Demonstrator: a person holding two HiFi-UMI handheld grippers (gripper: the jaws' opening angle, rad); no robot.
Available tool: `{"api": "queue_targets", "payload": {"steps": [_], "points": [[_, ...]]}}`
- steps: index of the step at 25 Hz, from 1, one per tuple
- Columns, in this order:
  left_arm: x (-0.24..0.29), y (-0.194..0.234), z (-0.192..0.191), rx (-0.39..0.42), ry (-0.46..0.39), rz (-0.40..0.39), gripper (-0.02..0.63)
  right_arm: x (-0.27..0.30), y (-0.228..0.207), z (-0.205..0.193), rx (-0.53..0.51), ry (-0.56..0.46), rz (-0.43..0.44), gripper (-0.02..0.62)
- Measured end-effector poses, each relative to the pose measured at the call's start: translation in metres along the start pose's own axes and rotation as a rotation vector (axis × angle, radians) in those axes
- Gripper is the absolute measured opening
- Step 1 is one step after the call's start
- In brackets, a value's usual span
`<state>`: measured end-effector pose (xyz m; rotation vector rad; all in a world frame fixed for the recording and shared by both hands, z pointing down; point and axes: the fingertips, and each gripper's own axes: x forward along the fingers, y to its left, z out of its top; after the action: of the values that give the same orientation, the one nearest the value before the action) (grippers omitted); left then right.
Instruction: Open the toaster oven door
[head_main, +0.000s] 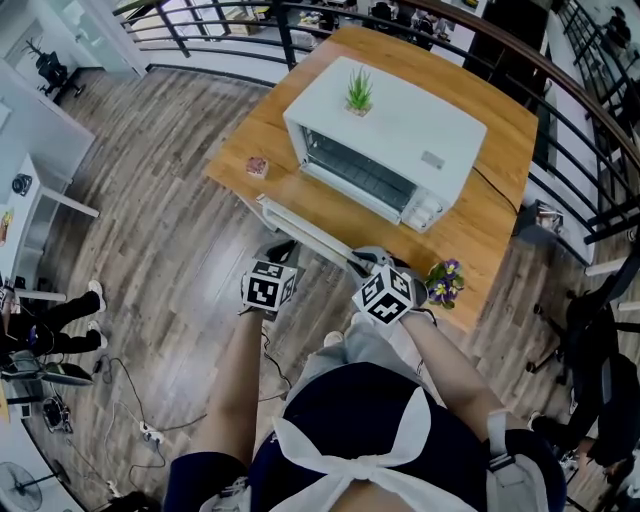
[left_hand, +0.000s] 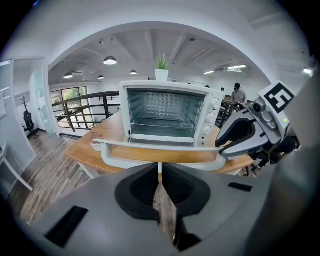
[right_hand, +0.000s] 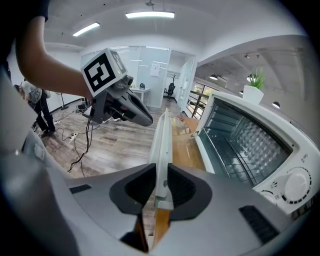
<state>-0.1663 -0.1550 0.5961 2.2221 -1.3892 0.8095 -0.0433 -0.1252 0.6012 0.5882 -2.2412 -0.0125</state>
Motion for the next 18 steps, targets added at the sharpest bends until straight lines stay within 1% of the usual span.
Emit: {"api": "queue_targets", "payload": {"steps": [7,14,18], "points": [[-0.009,-0.001,-0.004,-0.041,-0.016,0.009,0.035,0.005,0.006,-0.003,-0.034,0.005,-0.006,0.08],[-0.014,-0.004,-0.006,-0.046,-0.025,0.01,0.034,0.009,0.011,-0.007,-0.061,0.021,-0.003,0.083],[-0.016,-0.006,-0.009,-0.027,-0.016,0.011,0.034,0.013,0.014,-0.01,-0.069,0.026,0.004,0.084]]}}
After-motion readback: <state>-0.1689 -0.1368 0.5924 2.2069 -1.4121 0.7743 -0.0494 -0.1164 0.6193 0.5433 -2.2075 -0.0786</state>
